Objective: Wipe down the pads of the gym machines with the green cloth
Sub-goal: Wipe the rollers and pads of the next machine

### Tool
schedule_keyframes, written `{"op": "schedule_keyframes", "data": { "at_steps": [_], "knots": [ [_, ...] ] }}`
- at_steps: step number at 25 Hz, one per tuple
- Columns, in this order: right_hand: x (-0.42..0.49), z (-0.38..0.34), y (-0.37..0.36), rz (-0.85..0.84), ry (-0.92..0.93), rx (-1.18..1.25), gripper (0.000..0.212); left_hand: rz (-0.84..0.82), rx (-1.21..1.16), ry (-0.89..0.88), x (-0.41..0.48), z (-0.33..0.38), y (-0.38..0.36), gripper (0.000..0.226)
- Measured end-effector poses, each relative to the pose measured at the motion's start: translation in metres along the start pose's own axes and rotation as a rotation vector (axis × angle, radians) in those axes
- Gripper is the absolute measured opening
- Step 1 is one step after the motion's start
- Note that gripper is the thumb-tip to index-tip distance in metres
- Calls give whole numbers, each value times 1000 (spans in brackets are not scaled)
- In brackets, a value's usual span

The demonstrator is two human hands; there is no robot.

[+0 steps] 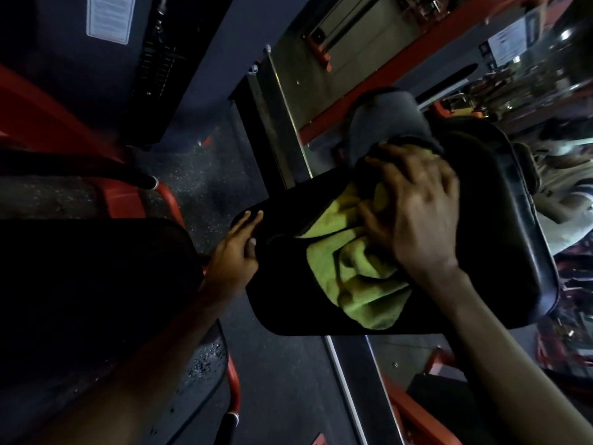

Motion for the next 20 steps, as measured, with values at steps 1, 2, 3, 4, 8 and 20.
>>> {"op": "schedule_keyframes", "data": {
  "at_steps": [1,2,3,4,8,20],
  "knots": [
    [4,8,5,-5,-39,-13,57,56,1,-35,2,12,0,53],
    [10,8,6,-14,-50,-29,58,85,-20,-71,5,26,-1,48],
    [15,4,4,-24,-36,-48,58,85,-59,-112,10,40,-2,46],
    [18,-2,2,-37,-5,-55,57,57,-92,-143,16,53,-3,47],
    [-8,10,18,0,14,34,54,-70,-51,-188,37,69,-5,55],
    [-41,48,47,107,-206,98,70,-133,69,-255,10,118,-31,84]
  ]
}}
Point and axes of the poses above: each hand's wrist, its own x-axis towards the middle knuckle, its own y-axis out of the back of the hand, z = x × y, the point moved 7 cm from there along x, towards the middle knuckle, and after that the axes turned 4 degrees about -z, right-handed, at the moved point
